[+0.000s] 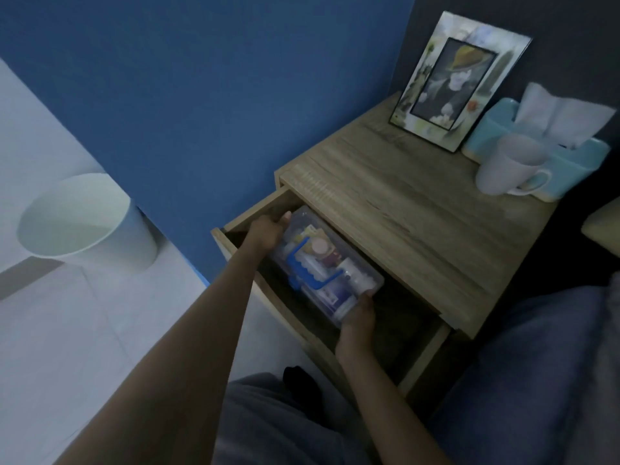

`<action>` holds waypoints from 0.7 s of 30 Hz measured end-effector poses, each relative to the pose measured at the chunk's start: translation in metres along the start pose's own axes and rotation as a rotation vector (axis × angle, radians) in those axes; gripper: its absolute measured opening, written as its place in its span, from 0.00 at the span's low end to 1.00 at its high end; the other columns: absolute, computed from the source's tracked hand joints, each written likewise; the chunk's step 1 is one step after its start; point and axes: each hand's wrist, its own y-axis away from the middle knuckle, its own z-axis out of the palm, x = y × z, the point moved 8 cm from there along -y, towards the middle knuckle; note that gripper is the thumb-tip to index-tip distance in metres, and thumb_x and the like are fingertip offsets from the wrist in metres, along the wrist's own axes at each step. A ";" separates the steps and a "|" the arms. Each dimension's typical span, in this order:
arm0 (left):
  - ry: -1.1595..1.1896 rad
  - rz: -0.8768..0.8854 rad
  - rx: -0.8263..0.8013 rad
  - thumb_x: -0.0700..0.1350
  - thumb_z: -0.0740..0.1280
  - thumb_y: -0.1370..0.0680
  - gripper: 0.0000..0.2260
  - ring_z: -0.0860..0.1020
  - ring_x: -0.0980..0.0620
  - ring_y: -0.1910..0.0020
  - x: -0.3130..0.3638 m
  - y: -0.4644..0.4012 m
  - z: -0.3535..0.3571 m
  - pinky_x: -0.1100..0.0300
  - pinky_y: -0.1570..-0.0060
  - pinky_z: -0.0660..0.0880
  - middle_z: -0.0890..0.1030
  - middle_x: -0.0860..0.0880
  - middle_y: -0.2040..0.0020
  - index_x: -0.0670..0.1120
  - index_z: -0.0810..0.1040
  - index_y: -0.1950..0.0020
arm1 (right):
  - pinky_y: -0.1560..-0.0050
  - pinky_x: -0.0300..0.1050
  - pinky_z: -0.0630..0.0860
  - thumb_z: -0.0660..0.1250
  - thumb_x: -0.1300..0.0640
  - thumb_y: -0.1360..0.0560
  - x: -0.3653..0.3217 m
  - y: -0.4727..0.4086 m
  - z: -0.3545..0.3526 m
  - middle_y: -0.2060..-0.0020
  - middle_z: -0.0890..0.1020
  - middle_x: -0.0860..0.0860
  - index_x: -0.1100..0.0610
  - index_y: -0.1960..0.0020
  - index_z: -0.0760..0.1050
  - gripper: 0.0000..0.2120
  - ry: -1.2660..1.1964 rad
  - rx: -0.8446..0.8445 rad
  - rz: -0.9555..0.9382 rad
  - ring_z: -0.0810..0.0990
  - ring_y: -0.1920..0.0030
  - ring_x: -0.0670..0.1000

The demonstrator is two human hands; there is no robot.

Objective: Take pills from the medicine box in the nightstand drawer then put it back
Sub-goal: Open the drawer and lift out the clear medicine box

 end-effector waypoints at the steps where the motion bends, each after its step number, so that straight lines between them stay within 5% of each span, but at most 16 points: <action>1: -0.014 0.034 0.016 0.54 0.57 0.19 0.23 0.77 0.39 0.44 0.006 0.004 -0.006 0.47 0.43 0.72 0.80 0.35 0.45 0.35 0.78 0.43 | 0.35 0.60 0.72 0.57 0.48 0.19 -0.002 0.006 0.002 0.36 0.77 0.55 0.48 0.27 0.66 0.21 0.012 -0.013 -0.006 0.78 0.38 0.55; 8: -0.010 0.088 0.048 0.51 0.59 0.19 0.15 0.69 0.48 0.57 0.026 0.031 -0.044 0.56 0.56 0.64 0.71 0.40 0.58 0.41 0.72 0.57 | 0.37 0.60 0.74 0.57 0.49 0.19 -0.013 0.044 0.015 0.38 0.79 0.56 0.50 0.28 0.67 0.20 -0.029 -0.064 0.058 0.80 0.41 0.56; 12: 0.039 0.164 0.118 0.48 0.59 0.19 0.16 0.71 0.49 0.52 0.050 0.051 -0.072 0.52 0.48 0.69 0.74 0.40 0.55 0.36 0.76 0.54 | 0.39 0.60 0.76 0.57 0.47 0.19 -0.040 0.059 0.025 0.41 0.80 0.55 0.50 0.30 0.69 0.19 -0.015 -0.111 0.020 0.81 0.44 0.56; 18: -0.074 0.175 0.213 0.55 0.55 0.19 0.24 0.77 0.41 0.44 0.105 0.069 -0.098 0.56 0.48 0.68 0.80 0.38 0.48 0.36 0.80 0.51 | 0.40 0.56 0.77 0.57 0.46 0.19 -0.100 0.071 0.038 0.42 0.81 0.56 0.54 0.31 0.71 0.20 -0.020 -0.138 0.043 0.82 0.44 0.57; 21: -0.158 0.162 0.241 0.56 0.53 0.19 0.25 0.78 0.39 0.44 0.131 0.066 -0.105 0.56 0.49 0.68 0.81 0.36 0.47 0.37 0.79 0.55 | 0.52 0.50 0.80 0.55 0.44 0.19 -0.124 0.068 0.040 0.45 0.82 0.56 0.56 0.33 0.72 0.21 0.049 -0.147 0.050 0.83 0.47 0.56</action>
